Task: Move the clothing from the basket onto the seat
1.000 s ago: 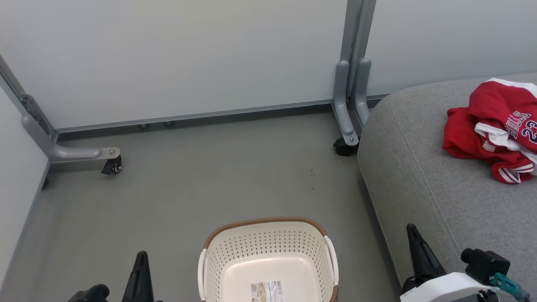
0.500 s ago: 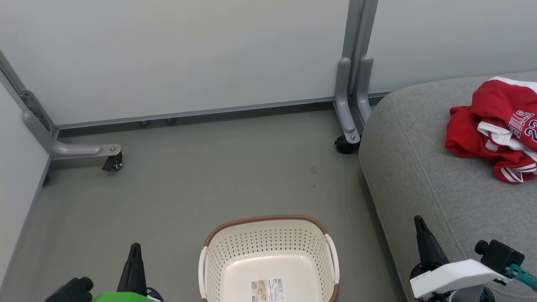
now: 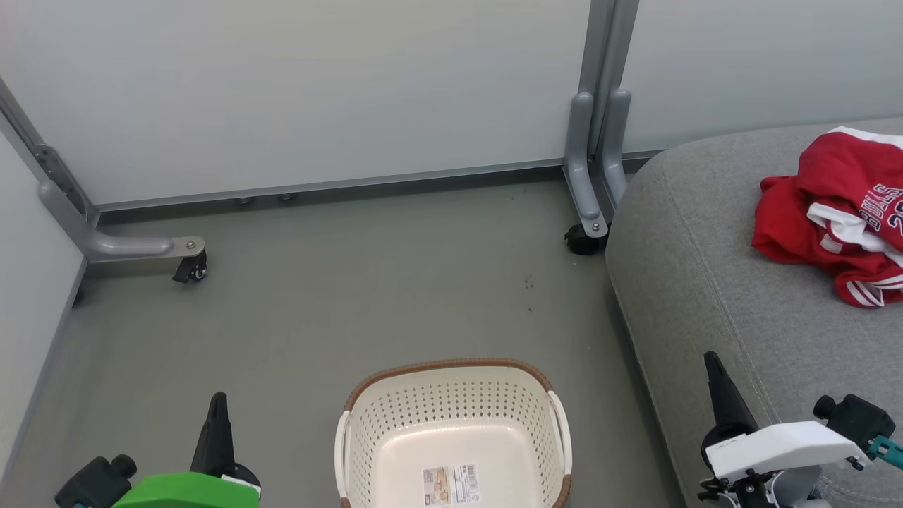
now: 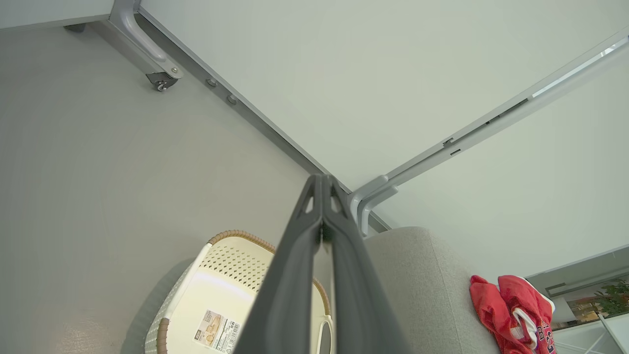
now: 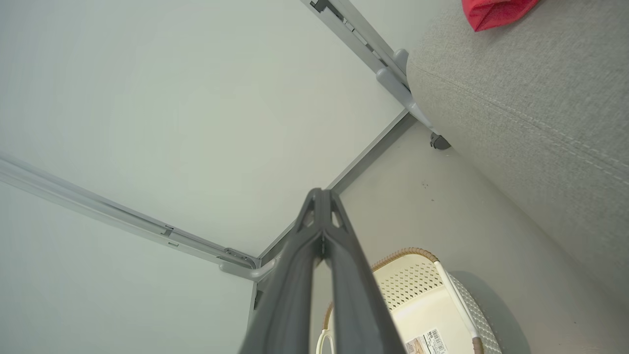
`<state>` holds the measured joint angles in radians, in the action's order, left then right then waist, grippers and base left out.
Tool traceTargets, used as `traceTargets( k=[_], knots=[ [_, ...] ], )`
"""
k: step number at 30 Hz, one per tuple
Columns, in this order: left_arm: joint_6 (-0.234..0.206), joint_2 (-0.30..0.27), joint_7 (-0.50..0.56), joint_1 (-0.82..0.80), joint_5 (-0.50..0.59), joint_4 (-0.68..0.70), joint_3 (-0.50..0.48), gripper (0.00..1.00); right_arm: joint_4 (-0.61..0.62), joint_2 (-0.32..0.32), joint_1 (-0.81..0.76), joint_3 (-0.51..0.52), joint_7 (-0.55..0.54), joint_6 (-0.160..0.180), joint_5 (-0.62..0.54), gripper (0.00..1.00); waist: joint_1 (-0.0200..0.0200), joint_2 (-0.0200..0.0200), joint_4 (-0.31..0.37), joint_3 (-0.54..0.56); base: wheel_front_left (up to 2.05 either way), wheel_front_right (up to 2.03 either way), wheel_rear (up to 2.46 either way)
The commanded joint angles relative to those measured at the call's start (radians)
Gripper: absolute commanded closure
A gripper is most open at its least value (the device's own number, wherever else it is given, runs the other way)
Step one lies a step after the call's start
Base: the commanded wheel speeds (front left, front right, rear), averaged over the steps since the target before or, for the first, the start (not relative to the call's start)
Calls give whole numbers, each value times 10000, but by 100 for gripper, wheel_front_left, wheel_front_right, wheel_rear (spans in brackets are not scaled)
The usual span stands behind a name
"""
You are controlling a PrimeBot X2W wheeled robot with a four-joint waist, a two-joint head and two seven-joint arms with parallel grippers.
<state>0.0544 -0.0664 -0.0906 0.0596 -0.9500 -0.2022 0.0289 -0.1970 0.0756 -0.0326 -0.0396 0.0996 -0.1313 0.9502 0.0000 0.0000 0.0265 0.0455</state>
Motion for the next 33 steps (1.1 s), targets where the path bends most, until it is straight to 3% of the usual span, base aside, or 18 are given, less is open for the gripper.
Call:
traceTargets(
  k=[1, 33],
  knots=[
    [107, -85, 50, -344, -330, 57, -92, 100, 72, 59, 302, 68, -61, 3, 316, 100, 0, 0, -5, -8, 0, 0, 0],
    [444, -92, 916, -1061, -3615, -167, -596, 100, -186, 79, 886, 583, -931, 2, 3665, 100, 0, 0, -114, -208, 0, 0, 0]
  ],
)
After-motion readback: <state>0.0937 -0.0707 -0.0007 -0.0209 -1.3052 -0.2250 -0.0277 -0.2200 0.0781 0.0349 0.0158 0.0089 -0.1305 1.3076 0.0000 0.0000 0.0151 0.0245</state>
